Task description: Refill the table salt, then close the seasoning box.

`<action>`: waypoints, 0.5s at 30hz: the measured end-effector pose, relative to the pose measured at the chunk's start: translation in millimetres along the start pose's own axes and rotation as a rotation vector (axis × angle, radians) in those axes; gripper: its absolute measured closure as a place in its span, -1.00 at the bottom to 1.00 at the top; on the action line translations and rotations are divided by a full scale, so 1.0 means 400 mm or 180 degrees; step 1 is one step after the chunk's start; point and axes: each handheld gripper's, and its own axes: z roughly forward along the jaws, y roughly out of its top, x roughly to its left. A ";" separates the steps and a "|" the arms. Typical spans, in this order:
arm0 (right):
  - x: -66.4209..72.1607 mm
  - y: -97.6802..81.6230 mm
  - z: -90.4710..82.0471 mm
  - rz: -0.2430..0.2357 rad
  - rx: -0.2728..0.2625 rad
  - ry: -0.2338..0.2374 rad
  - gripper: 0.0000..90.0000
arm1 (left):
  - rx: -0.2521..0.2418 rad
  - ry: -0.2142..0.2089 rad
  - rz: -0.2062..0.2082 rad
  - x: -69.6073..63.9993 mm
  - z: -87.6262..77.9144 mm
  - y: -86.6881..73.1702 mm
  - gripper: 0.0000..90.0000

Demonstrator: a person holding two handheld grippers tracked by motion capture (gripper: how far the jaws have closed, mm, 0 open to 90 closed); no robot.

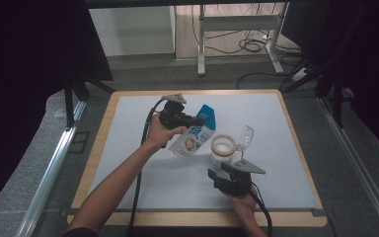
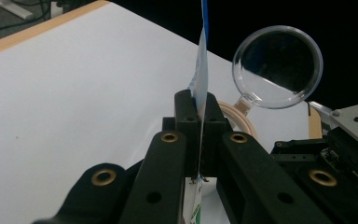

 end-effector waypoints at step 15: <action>-0.015 0.007 -0.011 0.0015 -0.0066 -0.0032 -0.14 | -0.0210 0.0272 -0.0173 0.061 -0.071 -0.048 0.99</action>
